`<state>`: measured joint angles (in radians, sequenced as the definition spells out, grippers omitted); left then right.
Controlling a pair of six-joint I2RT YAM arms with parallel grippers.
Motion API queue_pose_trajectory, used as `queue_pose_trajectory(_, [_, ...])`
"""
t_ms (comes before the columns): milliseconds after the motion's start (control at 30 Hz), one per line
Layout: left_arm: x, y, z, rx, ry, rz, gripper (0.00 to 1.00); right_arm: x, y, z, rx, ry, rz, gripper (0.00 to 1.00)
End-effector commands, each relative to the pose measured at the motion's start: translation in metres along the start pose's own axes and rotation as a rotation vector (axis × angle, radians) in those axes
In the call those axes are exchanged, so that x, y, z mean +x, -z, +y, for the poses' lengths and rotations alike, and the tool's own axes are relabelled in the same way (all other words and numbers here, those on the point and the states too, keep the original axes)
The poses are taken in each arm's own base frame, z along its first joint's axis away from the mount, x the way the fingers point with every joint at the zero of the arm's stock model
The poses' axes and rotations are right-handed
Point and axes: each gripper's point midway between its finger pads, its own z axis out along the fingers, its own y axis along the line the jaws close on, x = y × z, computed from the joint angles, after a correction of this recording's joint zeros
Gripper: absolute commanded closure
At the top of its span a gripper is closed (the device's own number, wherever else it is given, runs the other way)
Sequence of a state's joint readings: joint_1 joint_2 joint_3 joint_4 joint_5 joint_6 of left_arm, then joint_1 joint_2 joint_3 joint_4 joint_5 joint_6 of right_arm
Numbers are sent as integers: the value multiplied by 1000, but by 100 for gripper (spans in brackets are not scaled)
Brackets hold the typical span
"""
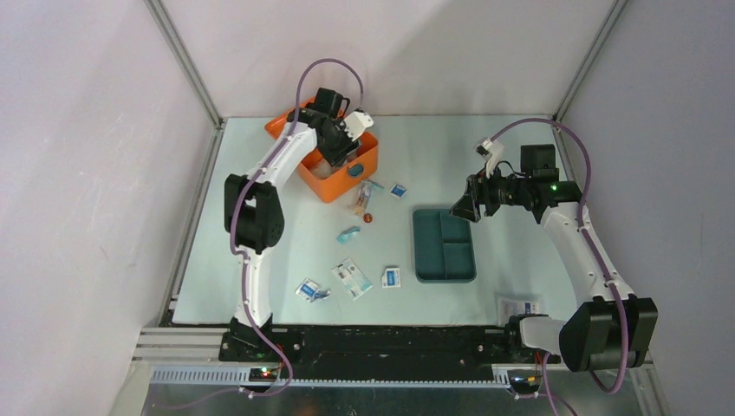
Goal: Organize the medicine kit
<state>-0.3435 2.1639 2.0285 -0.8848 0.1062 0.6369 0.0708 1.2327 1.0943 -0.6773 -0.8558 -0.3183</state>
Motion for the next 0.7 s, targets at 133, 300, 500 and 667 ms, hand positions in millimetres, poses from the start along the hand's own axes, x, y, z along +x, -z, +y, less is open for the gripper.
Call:
queue_pose_trajectory(133, [-22, 73, 13, -97, 30, -98, 38, -1, -3, -1, -6, 24, 1, 31])
queue_pose_trajectory(300, [-56, 117, -29, 77, 164, -297, 35, 3, -7, -9, 27, 19, 23, 32])
queue_pose_trajectory(500, [-72, 120, -114, 392, 279, -329, 32, 4, -11, -13, 52, 21, 37, 32])
queue_pose_trajectory(667, [-39, 71, -158, 256, 120, -134, 36, 5, -9, -12, 62, 32, 37, 32])
